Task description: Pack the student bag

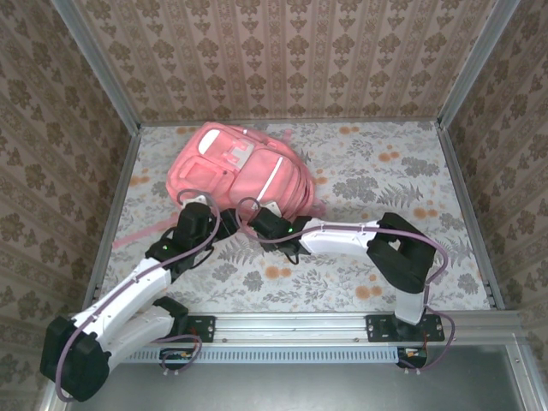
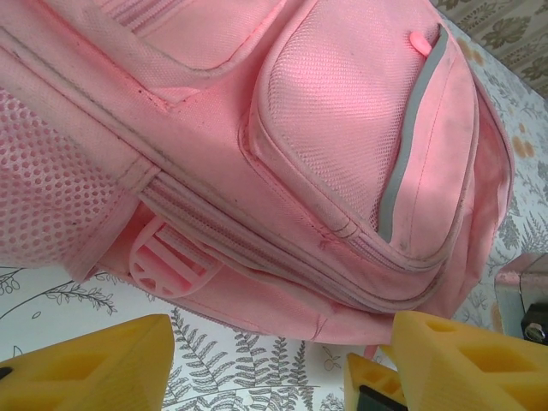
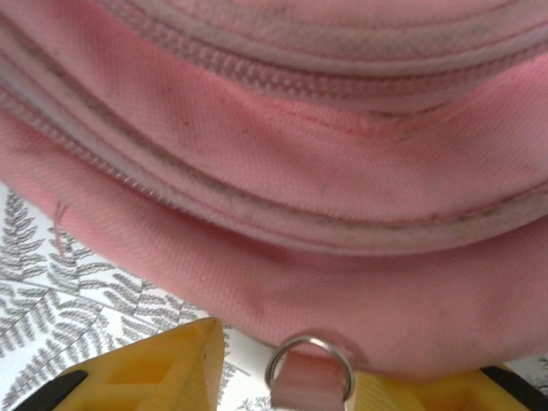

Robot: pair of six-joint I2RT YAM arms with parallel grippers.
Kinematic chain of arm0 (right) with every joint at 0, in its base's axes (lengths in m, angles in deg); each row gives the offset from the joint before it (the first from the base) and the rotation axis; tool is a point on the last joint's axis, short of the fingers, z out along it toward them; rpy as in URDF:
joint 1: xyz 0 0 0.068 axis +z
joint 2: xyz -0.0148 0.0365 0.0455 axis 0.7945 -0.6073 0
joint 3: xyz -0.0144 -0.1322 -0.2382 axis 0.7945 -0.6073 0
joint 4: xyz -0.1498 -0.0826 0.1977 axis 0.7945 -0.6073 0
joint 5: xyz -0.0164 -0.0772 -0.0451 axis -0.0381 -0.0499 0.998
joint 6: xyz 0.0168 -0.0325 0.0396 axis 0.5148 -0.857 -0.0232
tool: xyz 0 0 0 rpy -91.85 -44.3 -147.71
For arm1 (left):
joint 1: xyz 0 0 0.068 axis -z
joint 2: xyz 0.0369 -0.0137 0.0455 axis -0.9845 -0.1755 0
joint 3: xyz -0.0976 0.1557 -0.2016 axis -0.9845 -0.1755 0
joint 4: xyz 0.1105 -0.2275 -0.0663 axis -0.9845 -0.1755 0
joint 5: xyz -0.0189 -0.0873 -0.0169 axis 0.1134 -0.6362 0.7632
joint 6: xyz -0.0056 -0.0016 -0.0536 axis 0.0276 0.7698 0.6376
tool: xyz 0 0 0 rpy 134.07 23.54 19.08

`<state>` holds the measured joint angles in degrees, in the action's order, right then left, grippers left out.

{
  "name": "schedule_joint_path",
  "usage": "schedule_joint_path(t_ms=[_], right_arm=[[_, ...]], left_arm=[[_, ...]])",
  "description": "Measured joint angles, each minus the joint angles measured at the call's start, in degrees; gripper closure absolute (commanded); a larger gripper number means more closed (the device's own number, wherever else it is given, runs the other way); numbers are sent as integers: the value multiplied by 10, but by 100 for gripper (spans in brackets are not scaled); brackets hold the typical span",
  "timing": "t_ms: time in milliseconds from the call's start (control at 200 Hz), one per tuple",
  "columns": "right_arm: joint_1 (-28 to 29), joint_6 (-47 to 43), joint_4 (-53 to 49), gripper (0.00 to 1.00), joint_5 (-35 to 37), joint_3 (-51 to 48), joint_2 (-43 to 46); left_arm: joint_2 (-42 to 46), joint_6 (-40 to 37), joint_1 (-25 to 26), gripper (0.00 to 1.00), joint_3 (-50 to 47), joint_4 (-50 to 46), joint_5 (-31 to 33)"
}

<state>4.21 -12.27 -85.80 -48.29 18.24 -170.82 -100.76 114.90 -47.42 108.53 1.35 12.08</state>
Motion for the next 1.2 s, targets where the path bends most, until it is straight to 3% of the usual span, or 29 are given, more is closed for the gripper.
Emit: schedule_joint_path(t_ms=[190, 320, 535, 670, 875, 1020, 1200], right_arm=[[1, -6, -17, 59, 24, 8, -9], [1, -12, -19, 66, 37, 10, -18], [1, -33, -19, 100, 52, 10, -20], [1, -36, -17, 100, 53, 9, -20], [1, -36, 6, 100, 42, -23, 2], [1, -29, 19, 100, 22, -37, 30], [0, -16, 29, 100, 2, -44, 40]], left_arm=[[2, 6, 0, 31, -7, 0, 0], [2, 11, -2, 31, -12, 0, 0], [2, 24, -3, 31, -13, 0, -3], [-3, 64, -3, 31, -18, 10, -16], [-50, 204, 2, 31, -64, 60, -42], [-87, 297, 47, 27, -84, 95, -29], [-125, 356, 100, 32, -82, 154, 25]])
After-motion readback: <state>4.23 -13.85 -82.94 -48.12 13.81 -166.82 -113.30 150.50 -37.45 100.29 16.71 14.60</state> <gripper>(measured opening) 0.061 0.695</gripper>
